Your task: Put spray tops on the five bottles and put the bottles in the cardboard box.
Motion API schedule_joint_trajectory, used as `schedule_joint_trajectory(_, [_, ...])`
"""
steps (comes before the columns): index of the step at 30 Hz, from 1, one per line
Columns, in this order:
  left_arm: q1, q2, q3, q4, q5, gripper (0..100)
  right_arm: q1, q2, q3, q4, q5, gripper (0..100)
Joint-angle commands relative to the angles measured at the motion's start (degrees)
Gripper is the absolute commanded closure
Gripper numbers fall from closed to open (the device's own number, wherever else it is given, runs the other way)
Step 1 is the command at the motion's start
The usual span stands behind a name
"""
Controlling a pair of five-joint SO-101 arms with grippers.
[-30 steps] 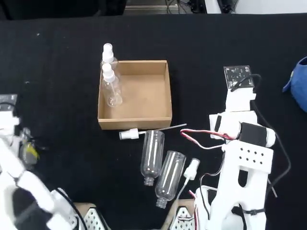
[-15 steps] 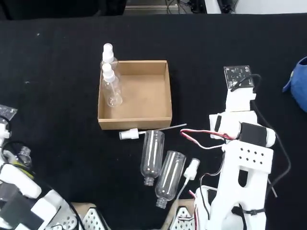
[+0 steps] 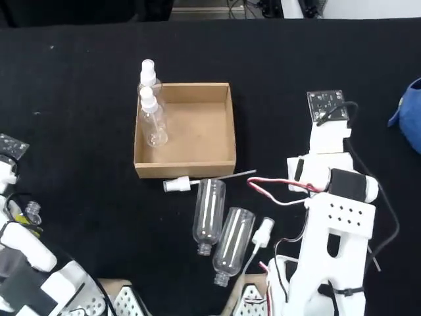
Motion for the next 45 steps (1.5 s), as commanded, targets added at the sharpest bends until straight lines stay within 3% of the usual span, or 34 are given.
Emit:
schedule_joint_trajectory(1, [1.80,-0.18,2.24,-4.57,-0.62,71,0.53,-2.07,-0.40,0.26,0.00,68.0])
schedule_joint_trajectory(13, [1.36,10.29,-0.84,-5.01,-0.09,73,0.53,-2.07,-0.31,0.26,0.00,68.0])
schedule_joint_trajectory(15, [1.36,9.93,-0.84,-5.01,-0.09,80,0.53,-2.07,-0.40,0.26,0.00,68.0])
schedule_joint_trajectory(18, [1.89,8.62,-1.10,-2.46,-0.09,99,0.53,-2.07,-0.40,0.26,0.00,68.0])
schedule_joint_trajectory(20, [1.89,7.56,-1.27,-0.09,-0.35,94,0.53,-2.07,-0.31,0.26,0.00,68.0])
schedule_joint_trajectory(22, [1.80,5.63,-2.07,1.41,-0.18,98,0.53,-2.07,-0.31,0.26,0.00,68.0])
schedule_joint_trajectory(32, [1.98,-4.57,-2.33,7.03,0.00,97,0.88,-2.15,-0.57,0.35,0.00,68.0])
schedule_joint_trajectory(39, [8.31,-5.19,4.44,10.73,-0.09,96,0.53,-2.15,-0.48,0.35,-0.09,68.0])
schedule_joint_trajectory(45, [7.78,-4.31,4.97,10.64,-0.62,80,0.79,-2.15,-0.57,0.35,0.00,68.0])
